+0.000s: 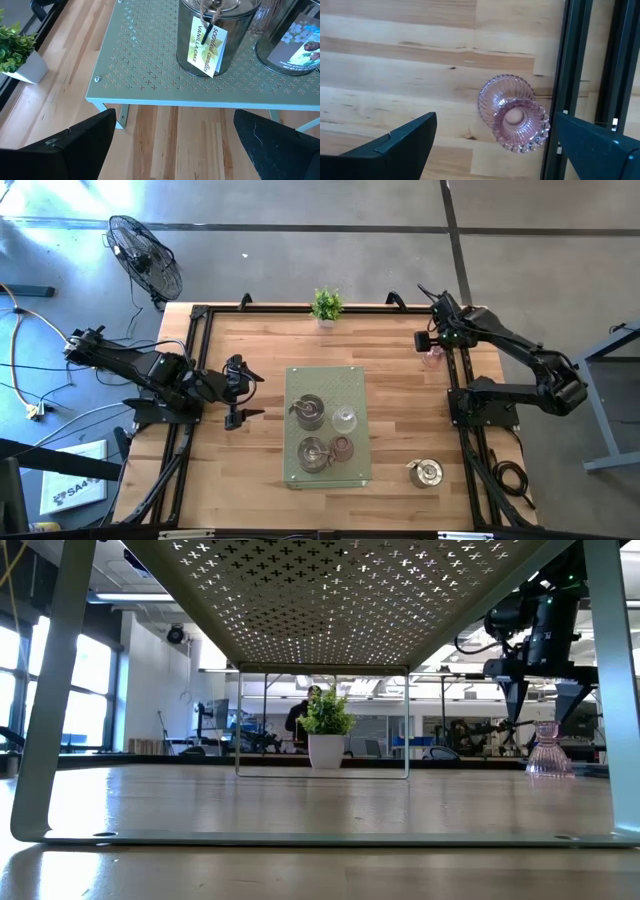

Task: Pick & Place candle stick holders
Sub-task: Put the purple candle holder on the shelf

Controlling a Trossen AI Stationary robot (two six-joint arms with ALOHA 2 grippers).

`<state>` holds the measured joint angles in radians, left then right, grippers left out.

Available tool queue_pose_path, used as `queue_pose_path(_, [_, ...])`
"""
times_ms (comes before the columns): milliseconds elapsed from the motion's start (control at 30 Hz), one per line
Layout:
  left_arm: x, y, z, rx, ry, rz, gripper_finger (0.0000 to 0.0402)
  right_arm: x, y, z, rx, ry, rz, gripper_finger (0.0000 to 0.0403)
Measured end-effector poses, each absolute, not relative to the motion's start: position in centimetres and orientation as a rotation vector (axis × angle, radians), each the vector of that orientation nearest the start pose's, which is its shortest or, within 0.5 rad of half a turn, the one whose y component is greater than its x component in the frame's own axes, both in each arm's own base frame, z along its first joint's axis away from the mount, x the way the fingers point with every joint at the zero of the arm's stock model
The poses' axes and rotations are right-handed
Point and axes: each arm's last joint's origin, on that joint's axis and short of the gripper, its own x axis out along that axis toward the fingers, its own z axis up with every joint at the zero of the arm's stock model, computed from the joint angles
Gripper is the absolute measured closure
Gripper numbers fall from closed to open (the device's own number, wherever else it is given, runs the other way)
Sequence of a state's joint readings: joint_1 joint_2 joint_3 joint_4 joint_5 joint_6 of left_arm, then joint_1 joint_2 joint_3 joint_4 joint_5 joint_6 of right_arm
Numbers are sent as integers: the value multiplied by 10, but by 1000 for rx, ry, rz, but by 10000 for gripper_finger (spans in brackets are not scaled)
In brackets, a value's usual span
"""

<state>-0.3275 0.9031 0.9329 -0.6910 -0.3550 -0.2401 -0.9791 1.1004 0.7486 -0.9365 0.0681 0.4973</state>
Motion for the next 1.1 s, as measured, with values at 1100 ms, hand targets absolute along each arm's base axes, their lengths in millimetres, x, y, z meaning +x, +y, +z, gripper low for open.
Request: queue_pose_path(1100, [169, -47, 320, -11, 614, 102, 5, 92, -147, 198, 984, 1009, -1196, 10])
